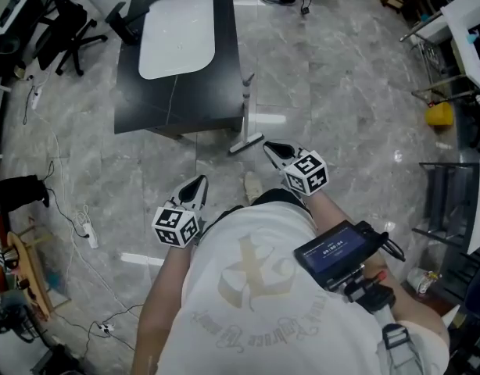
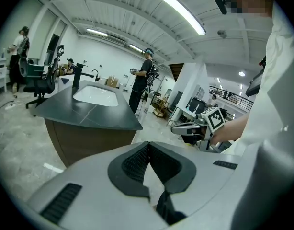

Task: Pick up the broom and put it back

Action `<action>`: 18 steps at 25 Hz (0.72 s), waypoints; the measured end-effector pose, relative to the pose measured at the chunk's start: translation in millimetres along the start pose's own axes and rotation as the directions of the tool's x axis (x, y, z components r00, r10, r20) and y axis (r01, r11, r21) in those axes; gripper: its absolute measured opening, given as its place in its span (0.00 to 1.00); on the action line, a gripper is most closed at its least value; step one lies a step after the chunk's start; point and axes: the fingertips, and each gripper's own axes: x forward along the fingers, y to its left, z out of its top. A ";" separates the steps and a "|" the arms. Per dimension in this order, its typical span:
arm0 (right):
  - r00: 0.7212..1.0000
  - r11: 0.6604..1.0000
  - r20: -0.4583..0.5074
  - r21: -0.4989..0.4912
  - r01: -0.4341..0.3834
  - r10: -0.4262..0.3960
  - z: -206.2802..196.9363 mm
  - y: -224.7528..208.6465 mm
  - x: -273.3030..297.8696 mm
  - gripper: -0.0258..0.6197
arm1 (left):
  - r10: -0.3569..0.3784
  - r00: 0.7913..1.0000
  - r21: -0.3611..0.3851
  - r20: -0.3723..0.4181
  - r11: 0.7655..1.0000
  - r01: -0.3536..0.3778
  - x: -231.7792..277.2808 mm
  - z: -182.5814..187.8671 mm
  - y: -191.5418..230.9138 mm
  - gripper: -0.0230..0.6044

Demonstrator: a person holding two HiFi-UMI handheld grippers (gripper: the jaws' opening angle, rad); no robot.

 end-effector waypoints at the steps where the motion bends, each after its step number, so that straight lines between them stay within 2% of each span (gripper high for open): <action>1: 1.000 1.000 0.004 0.005 0.015 -0.015 4.3 -6.9 4.1 0.07 | 0.009 1.000 -0.005 0.002 1.000 -0.009 -0.2 1.7 3.4 0.06; 7: 0.995 0.996 0.083 0.074 0.051 -0.058 45.4 -44.6 25.2 0.07 | 0.077 0.997 -0.040 0.011 0.996 -0.076 -4.1 7.1 26.3 0.06; 12: 0.992 0.997 0.115 0.054 0.047 -0.053 70.9 -61.9 39.4 0.08 | 0.131 0.991 -0.063 0.022 0.990 -0.130 -6.5 12.5 35.9 0.06; 15: 0.993 0.998 0.117 0.052 0.025 -0.031 77.0 -67.6 50.9 0.22 | 0.162 0.986 -0.077 0.027 0.984 -0.159 -7.6 15.4 42.9 0.06; 18: 0.994 0.999 0.105 0.037 0.002 -0.006 81.5 -69.9 65.5 0.28 | 0.189 0.981 -0.091 0.029 0.978 -0.186 -9.4 18.0 51.1 0.06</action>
